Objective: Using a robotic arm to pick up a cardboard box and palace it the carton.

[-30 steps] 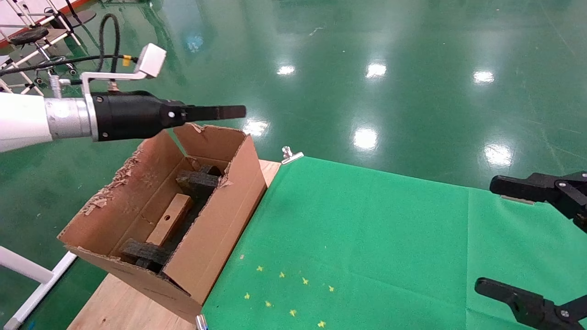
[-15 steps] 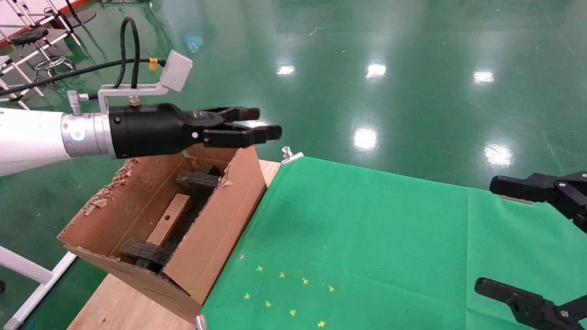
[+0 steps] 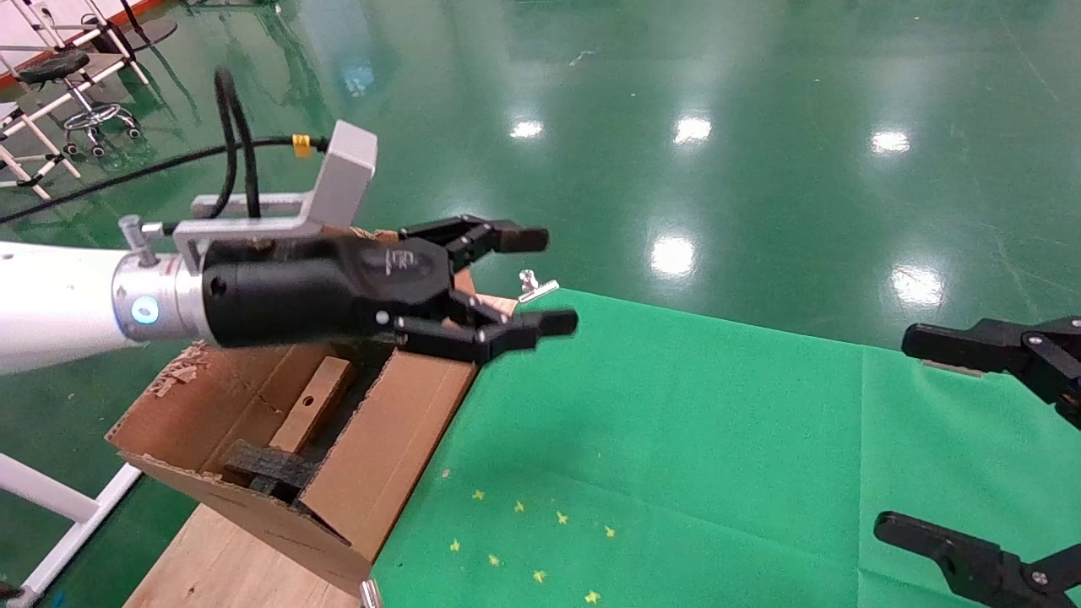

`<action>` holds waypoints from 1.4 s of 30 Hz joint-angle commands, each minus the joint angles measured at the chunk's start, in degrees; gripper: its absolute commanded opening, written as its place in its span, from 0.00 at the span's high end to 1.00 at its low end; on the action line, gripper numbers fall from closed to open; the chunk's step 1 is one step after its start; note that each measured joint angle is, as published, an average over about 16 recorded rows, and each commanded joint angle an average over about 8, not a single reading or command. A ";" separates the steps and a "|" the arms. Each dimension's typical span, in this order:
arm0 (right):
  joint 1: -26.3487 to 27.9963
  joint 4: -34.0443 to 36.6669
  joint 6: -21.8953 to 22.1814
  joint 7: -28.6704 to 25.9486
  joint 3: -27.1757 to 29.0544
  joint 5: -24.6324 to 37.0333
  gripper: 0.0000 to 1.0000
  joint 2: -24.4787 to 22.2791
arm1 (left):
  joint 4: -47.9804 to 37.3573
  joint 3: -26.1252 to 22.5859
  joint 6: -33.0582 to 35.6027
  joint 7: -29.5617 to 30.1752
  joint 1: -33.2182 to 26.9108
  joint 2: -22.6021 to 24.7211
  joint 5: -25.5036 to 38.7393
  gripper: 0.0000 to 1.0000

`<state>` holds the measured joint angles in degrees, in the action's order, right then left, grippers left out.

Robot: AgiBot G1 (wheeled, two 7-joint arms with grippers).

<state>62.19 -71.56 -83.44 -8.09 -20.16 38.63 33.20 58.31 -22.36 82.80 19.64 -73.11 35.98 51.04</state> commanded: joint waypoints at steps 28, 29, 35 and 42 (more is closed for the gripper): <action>-0.01 0.02 0.02 0.00 0.00 -0.01 0.00 -0.01 | 16.22 6.81 3.16 -9.19 12.32 -1.05 -9.91 0.00; -0.01 0.02 0.02 0.00 0.00 -0.01 0.00 -0.01 | 16.12 6.76 3.14 -9.16 12.24 -1.04 -9.84 0.00; -0.01 0.02 0.02 0.00 0.00 -0.01 0.00 -0.01 | 15.71 6.57 3.02 -9.00 11.92 -1.02 -9.54 0.00; -0.01 0.02 0.02 0.00 0.00 -0.01 0.00 -0.01 | 15.41 6.43 2.94 -8.90 11.71 -1.00 -9.33 0.00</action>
<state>62.18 -71.55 -83.42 -8.09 -20.16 38.62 33.18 73.74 -15.92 85.74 10.74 -61.40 34.98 41.69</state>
